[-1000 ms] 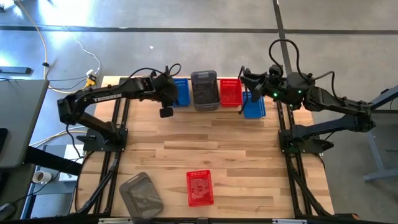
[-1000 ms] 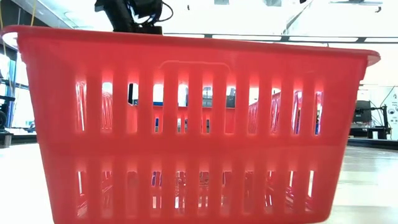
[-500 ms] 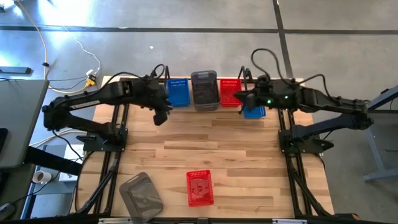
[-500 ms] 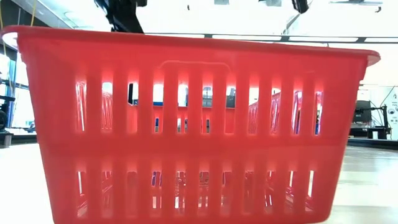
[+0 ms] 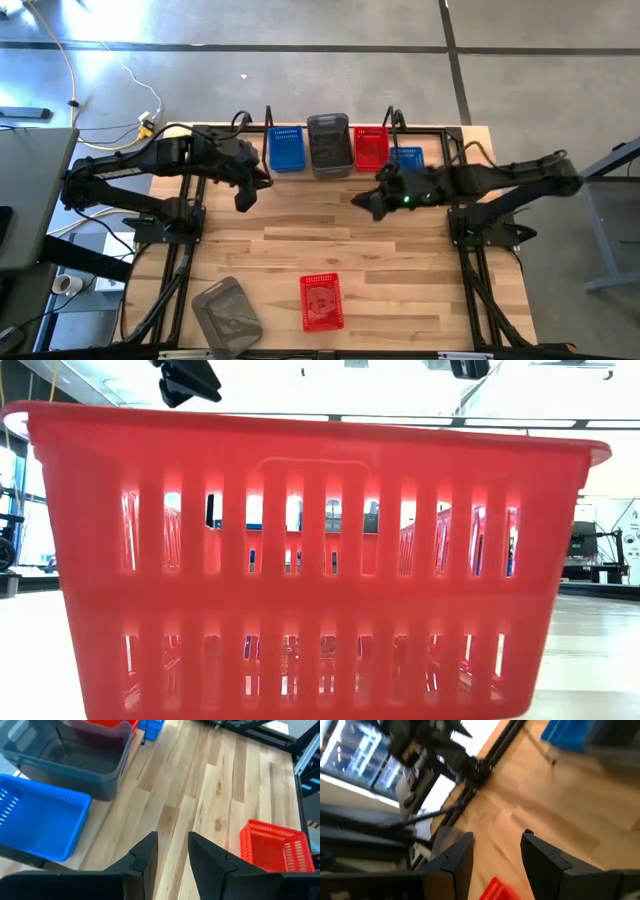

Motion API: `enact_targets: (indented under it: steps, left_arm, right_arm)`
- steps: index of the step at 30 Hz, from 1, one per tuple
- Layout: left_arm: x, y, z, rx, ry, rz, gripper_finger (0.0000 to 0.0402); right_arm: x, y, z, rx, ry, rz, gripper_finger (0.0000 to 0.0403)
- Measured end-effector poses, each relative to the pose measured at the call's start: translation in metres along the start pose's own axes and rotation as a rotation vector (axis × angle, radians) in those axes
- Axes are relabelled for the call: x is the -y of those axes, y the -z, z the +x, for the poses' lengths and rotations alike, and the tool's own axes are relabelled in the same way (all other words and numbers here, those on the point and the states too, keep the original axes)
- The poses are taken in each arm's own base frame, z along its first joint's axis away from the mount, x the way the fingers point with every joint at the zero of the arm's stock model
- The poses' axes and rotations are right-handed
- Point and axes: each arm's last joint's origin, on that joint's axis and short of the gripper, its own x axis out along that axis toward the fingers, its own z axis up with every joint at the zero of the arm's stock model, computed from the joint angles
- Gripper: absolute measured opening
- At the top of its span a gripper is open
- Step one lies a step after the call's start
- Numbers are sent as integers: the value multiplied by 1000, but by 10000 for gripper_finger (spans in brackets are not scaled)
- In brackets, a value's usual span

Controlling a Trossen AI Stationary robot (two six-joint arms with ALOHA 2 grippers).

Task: Stack baskets on shelf by color
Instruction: Stack the red bin on the red bin on the shelf

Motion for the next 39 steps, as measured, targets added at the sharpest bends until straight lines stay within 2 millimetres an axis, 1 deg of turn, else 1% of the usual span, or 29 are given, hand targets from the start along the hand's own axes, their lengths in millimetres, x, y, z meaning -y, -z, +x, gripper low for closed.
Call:
enact_targets:
  steps: [5,7,13,16,21,26,31,36,39]
  left_arm:
    - [-1,4,0,-35,-25,-5,99]
    - [-1,5,0,-51,-32,-34,99]
    - [-3,14,-1,-134,-59,-141,99]
    - [-2,18,-1,-171,-70,-185,99]
    - [5,21,-2,-192,-53,-223,99]
    - [12,22,-2,-201,-37,-282,99]
    - [20,25,0,-219,-24,-359,99]
    - [25,26,0,-223,-19,-380,99]
    - [29,27,1,-228,-24,-414,99]
  right_arm:
    - [-15,24,20,-110,-100,-24,149]
    - [-23,33,27,-134,-150,-32,149]
    - [-41,61,44,-149,-256,-101,149]
    - [-47,74,51,-148,-301,-163,149]
    - [-56,94,59,-181,-318,-307,149]
    - [-71,114,66,-257,-375,-450,149]
    - [-84,136,75,-317,-427,-543,149]
    - [-93,164,87,-357,-445,-627,149]
    - [-94,183,97,-388,-439,-657,149]
